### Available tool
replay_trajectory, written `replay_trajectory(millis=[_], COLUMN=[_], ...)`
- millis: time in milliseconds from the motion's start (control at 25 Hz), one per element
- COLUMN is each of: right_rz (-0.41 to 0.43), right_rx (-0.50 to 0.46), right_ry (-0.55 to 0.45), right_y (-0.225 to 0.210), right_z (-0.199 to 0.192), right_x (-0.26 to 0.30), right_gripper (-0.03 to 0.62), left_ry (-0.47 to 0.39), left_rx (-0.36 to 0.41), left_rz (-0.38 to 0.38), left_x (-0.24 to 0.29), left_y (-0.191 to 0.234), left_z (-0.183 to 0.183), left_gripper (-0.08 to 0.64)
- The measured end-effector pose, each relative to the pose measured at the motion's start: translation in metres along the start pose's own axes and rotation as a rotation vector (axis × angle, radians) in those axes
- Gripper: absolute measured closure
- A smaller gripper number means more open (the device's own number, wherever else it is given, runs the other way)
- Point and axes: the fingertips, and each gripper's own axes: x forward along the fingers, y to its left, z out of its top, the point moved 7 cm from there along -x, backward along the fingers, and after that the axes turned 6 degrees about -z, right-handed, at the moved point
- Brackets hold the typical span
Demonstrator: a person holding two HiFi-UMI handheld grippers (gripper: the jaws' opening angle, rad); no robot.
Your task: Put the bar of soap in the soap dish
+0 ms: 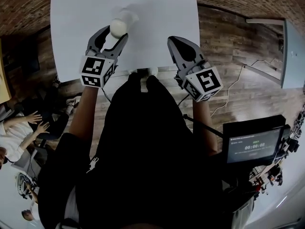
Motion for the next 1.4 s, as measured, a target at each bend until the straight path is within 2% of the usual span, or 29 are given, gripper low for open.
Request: replay_trajectory(millis=[560,840,1400], right_rz=[-0.025,-0.044,-0.055], right_rx=[0.008,0.021,0.021], right_ry=[0.058,0.081,0.086], right_y=[-0.001,-0.006,-0.003], right_z=[-0.018,-0.021,-0.017], right_x=[-0.001,0.016,0.026], right_gripper=[0.588,0.588,0.588], left_ry=[0.053,0.106,0.237], left_rx=[-0.005,-0.032,-0.015], left_rz=[-0.014,-0.008,0.012], left_x=[0.020,0.041,0.072], left_y=[0.008,0.035,0.046], left_z=[-0.024,-0.038,-0.050], left_gripper=[0.302,0.302,0.302])
